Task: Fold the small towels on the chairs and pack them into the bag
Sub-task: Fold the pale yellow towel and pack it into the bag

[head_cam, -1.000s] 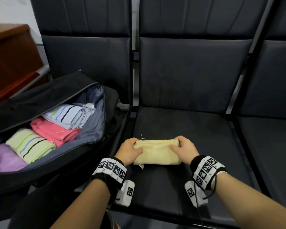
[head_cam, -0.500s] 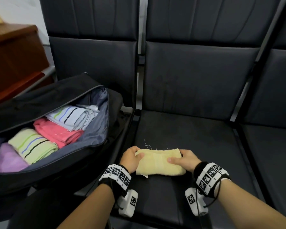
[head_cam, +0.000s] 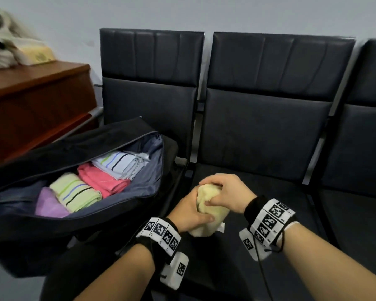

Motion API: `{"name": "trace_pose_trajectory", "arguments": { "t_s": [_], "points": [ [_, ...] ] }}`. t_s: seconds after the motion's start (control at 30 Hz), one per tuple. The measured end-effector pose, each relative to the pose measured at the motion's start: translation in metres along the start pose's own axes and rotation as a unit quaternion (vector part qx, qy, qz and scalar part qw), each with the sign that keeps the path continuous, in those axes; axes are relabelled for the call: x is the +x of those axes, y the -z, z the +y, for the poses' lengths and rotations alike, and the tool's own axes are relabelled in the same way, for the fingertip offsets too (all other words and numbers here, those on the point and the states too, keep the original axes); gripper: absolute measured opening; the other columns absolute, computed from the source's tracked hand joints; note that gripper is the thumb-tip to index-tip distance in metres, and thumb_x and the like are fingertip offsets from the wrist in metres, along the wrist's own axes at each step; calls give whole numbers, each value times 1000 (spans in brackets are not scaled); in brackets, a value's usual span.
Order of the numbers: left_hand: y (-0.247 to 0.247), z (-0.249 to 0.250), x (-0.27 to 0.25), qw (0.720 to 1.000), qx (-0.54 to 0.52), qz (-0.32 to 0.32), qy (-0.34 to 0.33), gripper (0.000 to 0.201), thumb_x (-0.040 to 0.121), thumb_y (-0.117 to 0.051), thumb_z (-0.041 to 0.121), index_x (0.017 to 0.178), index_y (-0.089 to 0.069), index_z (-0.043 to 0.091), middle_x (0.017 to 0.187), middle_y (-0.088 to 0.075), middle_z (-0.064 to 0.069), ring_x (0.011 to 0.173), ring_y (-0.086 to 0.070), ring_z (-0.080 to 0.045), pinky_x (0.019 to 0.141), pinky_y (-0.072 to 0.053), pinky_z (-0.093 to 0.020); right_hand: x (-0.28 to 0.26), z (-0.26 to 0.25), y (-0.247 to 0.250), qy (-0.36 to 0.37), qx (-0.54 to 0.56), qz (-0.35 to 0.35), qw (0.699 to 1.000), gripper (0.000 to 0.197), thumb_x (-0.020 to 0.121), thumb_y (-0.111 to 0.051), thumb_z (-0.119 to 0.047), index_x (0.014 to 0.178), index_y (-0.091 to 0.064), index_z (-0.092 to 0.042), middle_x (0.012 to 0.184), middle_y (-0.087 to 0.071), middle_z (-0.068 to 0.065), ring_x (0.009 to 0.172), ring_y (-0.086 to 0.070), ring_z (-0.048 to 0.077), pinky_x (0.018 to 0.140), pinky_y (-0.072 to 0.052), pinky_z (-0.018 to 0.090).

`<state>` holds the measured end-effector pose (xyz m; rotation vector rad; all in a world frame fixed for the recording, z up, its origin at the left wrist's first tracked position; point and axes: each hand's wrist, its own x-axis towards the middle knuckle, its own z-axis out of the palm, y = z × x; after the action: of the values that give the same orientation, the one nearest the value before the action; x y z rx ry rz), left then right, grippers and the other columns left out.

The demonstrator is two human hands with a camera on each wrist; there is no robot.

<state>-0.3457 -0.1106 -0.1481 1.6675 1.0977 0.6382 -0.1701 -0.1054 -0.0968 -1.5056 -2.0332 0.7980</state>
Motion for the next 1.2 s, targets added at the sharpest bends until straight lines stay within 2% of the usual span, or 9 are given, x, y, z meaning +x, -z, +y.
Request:
{"name": "trace_pose_trajectory", "arguments": {
  "t_s": [0.13,0.23,0.37,0.47,0.6,0.73,0.87,1.1,1.2],
  "points": [
    [33,12,-18,999,-43,18,-1,53,73,-82,7,119,-61,20,106,-73,1,98,-70,-9,92,-57,-39,10,-36,5,22,5,4,1000,64,60,-91,-31,118,-65,-41,100,-67,-15,94,-63,-2,86,-52,21],
    [67,16,-32,994,-103,23,-10,42,81,-77,4,119,-64,14,109,-75,-4,101,-72,-14,86,-58,-31,31,-64,-4,42,52,33,997,69,58,-92,-33,121,-63,-39,97,-69,-11,91,-65,2,86,-54,26],
    [119,12,-45,974,-206,95,21,34,90,-66,-1,123,-60,3,117,-71,-16,103,-70,-25,90,-57,-38,74,-95,-33,7,197,88,976,72,70,-88,-32,134,-53,-29,108,-68,-4,99,-66,10,87,-54,28],
    [160,-3,-52,927,-316,190,70,33,93,-60,-1,127,-57,1,118,-69,-22,101,-69,-30,88,-57,-41,108,-112,-68,-62,257,-7,964,68,82,-78,-35,140,-47,-21,117,-67,5,103,-66,13,84,-56,32],
    [217,-38,-60,838,-436,283,166,32,99,-57,10,130,-57,2,115,-70,-21,101,-69,-34,84,-56,-45,143,-131,-125,-112,300,-154,935,58,88,-73,-21,139,-46,-20,95,-65,1,68,-66,0,51,-48,15],
    [257,-78,-65,763,-490,335,256,43,100,-54,14,141,-46,0,132,-59,-26,122,-58,-39,104,-45,-54,174,-146,-174,-110,293,-230,921,57,84,-74,-7,133,-50,-25,100,-67,8,81,-67,20,60,-52,30],
    [286,-99,-64,720,-548,315,286,45,103,-48,19,142,-45,-2,139,-55,-25,129,-53,-38,108,-40,-50,204,-161,-204,-102,293,-200,929,39,82,-73,-2,116,-64,-19,89,-64,9,73,-62,26,55,-51,32],
    [339,-110,-38,729,-544,334,247,40,103,-48,20,139,-50,0,137,-57,-24,127,-55,-38,111,-39,-54,249,-172,-225,28,285,-91,954,35,84,-74,-9,112,-70,-30,109,-70,-8,97,-65,6,84,-54,23],
    [336,-118,-33,762,-475,344,274,42,103,-47,12,143,-44,-1,141,-51,-27,131,-51,-41,111,-39,-54,253,-157,-236,-3,212,-104,972,37,86,-70,-7,120,-68,-23,104,-70,-9,85,-64,2,82,-53,25]
  ]
}}
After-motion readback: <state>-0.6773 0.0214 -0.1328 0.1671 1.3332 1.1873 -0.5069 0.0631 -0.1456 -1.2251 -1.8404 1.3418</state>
